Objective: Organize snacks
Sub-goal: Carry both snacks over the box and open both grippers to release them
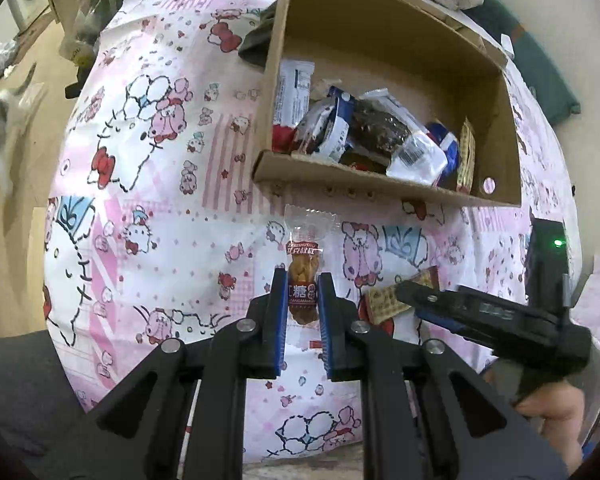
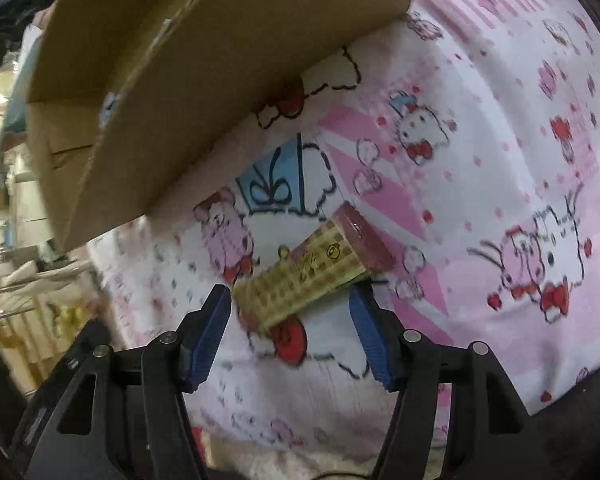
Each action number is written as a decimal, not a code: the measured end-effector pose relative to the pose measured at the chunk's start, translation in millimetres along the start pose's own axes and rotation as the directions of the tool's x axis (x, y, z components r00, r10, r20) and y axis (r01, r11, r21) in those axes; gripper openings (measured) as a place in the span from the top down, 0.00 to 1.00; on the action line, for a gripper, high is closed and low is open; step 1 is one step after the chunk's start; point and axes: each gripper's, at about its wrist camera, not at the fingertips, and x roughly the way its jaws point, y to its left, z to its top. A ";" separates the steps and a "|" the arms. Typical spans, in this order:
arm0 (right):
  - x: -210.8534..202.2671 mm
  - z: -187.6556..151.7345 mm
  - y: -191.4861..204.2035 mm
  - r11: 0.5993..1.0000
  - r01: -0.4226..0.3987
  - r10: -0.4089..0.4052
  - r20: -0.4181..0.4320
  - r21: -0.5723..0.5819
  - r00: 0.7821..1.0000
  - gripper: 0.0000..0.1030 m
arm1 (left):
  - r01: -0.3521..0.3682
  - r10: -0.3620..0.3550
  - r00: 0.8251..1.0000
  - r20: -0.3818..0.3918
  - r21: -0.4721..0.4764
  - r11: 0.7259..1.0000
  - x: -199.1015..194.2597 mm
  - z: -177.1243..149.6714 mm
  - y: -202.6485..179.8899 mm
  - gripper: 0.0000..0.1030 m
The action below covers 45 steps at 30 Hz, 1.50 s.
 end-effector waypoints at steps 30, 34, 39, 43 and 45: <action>-101.6 -41.5 57.3 0.897 -0.055 0.171 0.230 -0.438 0.958 0.73 | -0.043 0.047 0.989 0.137 -0.036 0.998 -28.1 14.0 9.2 0.89; -135.9 -36.0 57.8 0.866 -0.090 0.265 0.297 -0.493 0.918 0.73 | -0.049 0.052 0.980 0.192 -0.021 0.999 -41.4 20.0 3.4 0.89; -152.9 -18.1 54.4 0.859 -0.110 0.323 0.362 -0.499 0.874 0.73 | -0.075 0.065 0.970 0.235 0.034 0.997 -51.5 32.6 -11.7 0.89; -154.8 10.1 55.9 0.870 -0.125 0.334 0.382 -0.478 0.862 0.73 | -0.091 0.074 0.967 0.242 0.057 0.994 -50.8 47.9 -21.0 0.89; -157.6 23.3 55.1 0.876 -0.123 0.331 0.395 -0.467 0.857 0.73 | -0.093 0.075 0.967 0.245 0.062 0.994 -49.9 58.0 -25.8 0.89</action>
